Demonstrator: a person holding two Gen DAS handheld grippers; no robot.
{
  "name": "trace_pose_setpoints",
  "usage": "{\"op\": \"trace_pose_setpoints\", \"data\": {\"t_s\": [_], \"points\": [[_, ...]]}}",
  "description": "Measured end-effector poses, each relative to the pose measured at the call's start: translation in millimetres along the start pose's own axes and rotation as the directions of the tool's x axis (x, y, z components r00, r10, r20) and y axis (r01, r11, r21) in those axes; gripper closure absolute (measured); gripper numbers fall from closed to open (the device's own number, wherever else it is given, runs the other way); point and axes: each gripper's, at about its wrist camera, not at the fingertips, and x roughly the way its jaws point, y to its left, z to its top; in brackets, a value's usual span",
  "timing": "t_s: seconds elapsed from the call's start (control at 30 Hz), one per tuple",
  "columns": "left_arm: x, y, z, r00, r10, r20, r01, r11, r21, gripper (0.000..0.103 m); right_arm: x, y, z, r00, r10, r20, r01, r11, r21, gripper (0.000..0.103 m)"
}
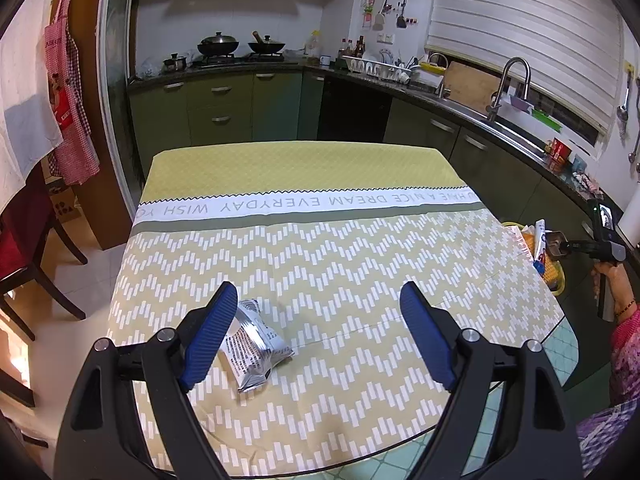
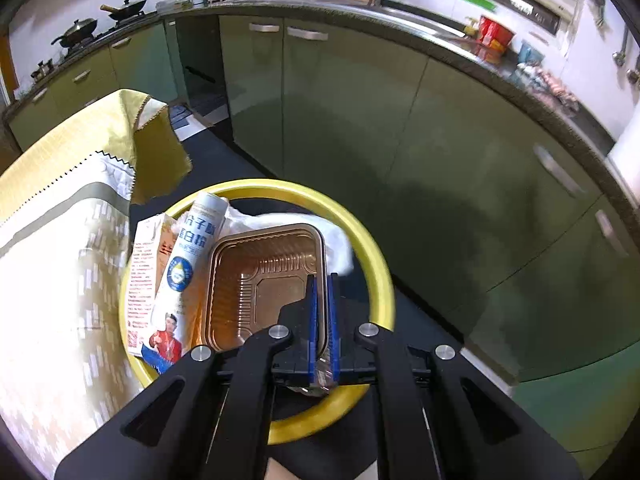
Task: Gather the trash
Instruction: 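Carry the brown tray over the yellow bin and open the right gripper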
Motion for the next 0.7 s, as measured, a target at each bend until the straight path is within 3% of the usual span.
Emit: {"op": "trace_pose_setpoints", "data": {"t_s": [0.27, 0.33, 0.4, 0.7], "points": [[2.6, 1.5, -1.9, 1.000, 0.002, -0.014, -0.002, 1.000, 0.003, 0.024, 16.8, 3.0, 3.1, 1.000, 0.003, -0.025, -0.003, 1.000, 0.025, 0.096], [3.3, 1.7, -1.8, 1.000, 0.004, -0.016, -0.004, 1.000, 0.006, 0.024, 10.6, -0.6, 1.2, 1.000, 0.005, -0.014, -0.005, 0.999, 0.032, 0.076], [4.1, 1.4, -1.0, 1.000, 0.005, -0.018, -0.004, 1.000, 0.007, 0.024, 2.2, -4.4, 0.3, 1.000, 0.007, 0.009, -0.007, 0.999, 0.040, 0.067], [2.7, -3.9, 0.3, 1.000, 0.003, -0.017, -0.002, 1.000, 0.020, 0.022, -50.8, 2.4, -11.5, 0.993, 0.081, 0.083, -0.084, 0.996, 0.038, 0.067]]}}
